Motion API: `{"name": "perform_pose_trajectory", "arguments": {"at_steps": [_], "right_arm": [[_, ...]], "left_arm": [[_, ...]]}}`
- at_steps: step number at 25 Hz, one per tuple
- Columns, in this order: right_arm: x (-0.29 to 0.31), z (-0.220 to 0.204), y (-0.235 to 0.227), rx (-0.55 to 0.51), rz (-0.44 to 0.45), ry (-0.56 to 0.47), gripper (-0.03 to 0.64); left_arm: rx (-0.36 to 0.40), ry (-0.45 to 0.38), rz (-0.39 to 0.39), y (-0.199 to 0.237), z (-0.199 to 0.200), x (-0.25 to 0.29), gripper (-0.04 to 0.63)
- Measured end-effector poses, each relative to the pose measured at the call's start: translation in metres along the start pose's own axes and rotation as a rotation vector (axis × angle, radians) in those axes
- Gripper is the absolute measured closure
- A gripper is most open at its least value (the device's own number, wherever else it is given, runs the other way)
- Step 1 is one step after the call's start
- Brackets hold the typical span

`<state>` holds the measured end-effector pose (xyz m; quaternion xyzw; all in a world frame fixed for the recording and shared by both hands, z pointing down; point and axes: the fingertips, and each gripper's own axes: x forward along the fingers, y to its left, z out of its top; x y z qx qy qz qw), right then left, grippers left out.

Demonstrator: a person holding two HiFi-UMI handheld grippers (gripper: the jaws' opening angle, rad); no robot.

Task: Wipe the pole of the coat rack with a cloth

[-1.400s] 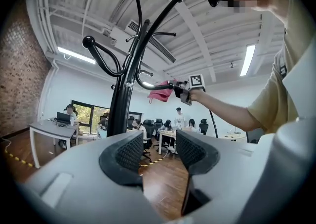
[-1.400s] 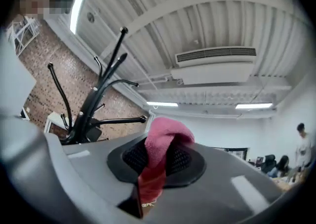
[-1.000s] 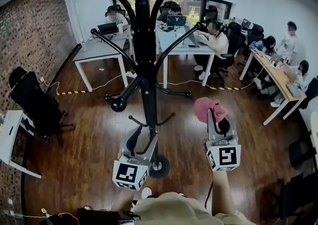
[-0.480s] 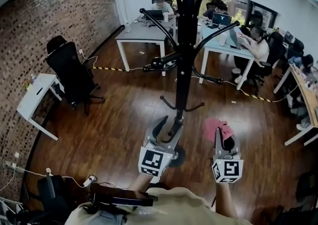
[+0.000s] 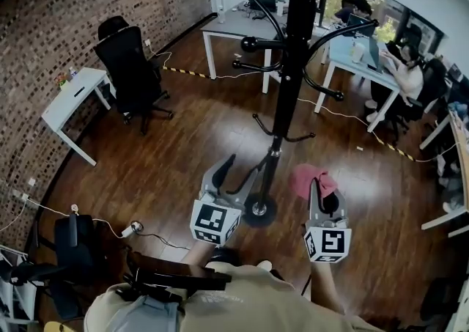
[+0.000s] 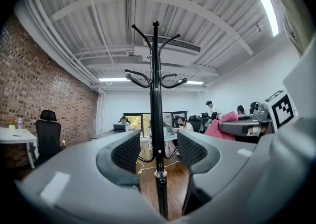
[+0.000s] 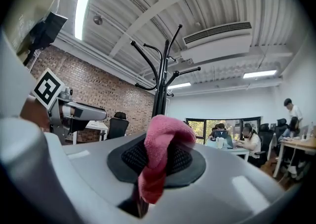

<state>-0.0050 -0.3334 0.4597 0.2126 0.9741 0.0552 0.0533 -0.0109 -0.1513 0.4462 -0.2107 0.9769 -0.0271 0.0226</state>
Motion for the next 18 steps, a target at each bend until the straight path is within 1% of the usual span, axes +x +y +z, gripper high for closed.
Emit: {"name": "perform_pose_trajectory", "arguments": {"at_steps": [3,6,9,14,18], "right_arm": [[0.003,0.002,0.004,0.012,-0.004,-0.003,0.558],[0.009,0.009,0.011,-0.001,-0.016,0.01,0.558],[0.019,0.01,0.03,-0.012,-0.032,0.021,0.558],[0.046,0.021,0.085,-0.044,-0.055,0.01,0.558],[0.077,0.025,0.138,-0.026,-0.088,0.002,0.558]], "left_arm": [[0.004,0.005,0.005,0.009,0.0,-0.005,0.382],[-0.018,0.005,-0.013,0.019,0.001,-0.005,0.383],[-0.03,0.0,-0.031,0.041,-0.002,-0.009,0.382],[-0.022,-0.021,-0.043,0.103,-0.003,-0.025,0.382],[0.005,-0.026,-0.065,0.162,-0.006,-0.045,0.382]]}}
